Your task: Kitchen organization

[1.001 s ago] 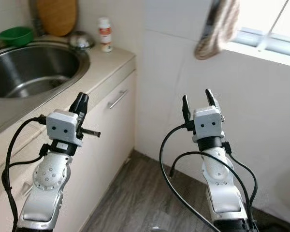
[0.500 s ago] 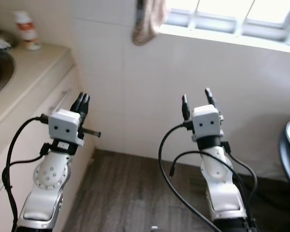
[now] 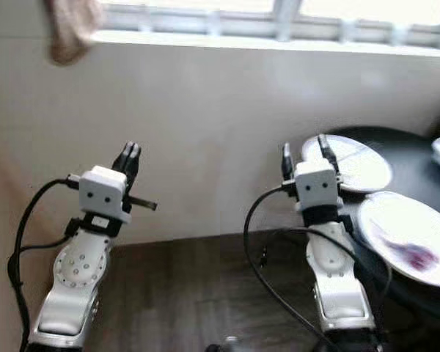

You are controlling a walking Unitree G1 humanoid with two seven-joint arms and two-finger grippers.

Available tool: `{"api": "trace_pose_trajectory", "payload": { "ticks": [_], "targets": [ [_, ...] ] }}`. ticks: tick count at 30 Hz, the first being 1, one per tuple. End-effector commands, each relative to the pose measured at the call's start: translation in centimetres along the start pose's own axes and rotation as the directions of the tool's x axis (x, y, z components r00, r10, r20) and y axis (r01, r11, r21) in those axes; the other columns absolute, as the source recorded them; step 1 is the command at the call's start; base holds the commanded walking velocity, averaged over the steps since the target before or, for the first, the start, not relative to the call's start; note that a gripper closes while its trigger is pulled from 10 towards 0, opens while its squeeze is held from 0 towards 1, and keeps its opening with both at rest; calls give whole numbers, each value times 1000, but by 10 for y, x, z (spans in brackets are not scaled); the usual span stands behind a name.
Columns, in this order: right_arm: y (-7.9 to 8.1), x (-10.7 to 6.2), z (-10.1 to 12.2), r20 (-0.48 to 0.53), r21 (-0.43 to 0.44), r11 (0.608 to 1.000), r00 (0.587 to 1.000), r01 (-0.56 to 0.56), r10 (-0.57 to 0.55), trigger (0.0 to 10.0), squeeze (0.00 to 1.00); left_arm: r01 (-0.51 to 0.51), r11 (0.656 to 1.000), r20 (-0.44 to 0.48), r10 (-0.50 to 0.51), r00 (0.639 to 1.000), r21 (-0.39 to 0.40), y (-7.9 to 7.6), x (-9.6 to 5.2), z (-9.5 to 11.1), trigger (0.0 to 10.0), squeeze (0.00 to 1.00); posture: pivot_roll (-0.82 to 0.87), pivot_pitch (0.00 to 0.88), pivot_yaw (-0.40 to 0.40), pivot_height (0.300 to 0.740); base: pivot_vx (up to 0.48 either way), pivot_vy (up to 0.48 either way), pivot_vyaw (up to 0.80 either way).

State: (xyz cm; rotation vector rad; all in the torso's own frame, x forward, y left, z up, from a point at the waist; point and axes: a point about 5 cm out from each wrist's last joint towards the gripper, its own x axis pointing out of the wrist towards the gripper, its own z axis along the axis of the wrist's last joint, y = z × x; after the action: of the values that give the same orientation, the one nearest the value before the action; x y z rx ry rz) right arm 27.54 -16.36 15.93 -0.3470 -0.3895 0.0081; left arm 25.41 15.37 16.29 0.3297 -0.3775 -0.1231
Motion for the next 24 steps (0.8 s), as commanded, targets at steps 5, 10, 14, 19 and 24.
{"api": "trace_pose_trajectory", "payload": {
  "ticks": [5,10,14,19,24],
  "targets": [
    [1,4,-3,-27,-21,1000,1000,-9,9,10000,0,-1,1000,16,1,1000,-6,-2,1,3,10000,0,-31,0,-57,740,0,0,0],
    [-3,5,-11,-100,39,999,995,26,-22,10000,0,2,1000,10,-2,1000,-3,-2,1,2,10000,0,-33,0,-55,740,0,0,0],
    [-5,5,-18,-160,95,994,986,51,-35,10000,0,0,1000,3,0,1000,2,-1,1,1,10000,0,-40,0,-52,740,0,0,0],
    [-3,4,-19,-180,94,995,984,22,-5,10000,0,4,1000,-12,-4,1000,-1,-3,0,-3,10000,0,-65,0,-45,740,0,0,0],
    [-1,2,-21,-208,105,994,978,1,21,10000,0,28,1000,-16,-28,999,-6,-7,2,-4,10000,0,-78,0,-30,740,0,0,0]
  ]
}}
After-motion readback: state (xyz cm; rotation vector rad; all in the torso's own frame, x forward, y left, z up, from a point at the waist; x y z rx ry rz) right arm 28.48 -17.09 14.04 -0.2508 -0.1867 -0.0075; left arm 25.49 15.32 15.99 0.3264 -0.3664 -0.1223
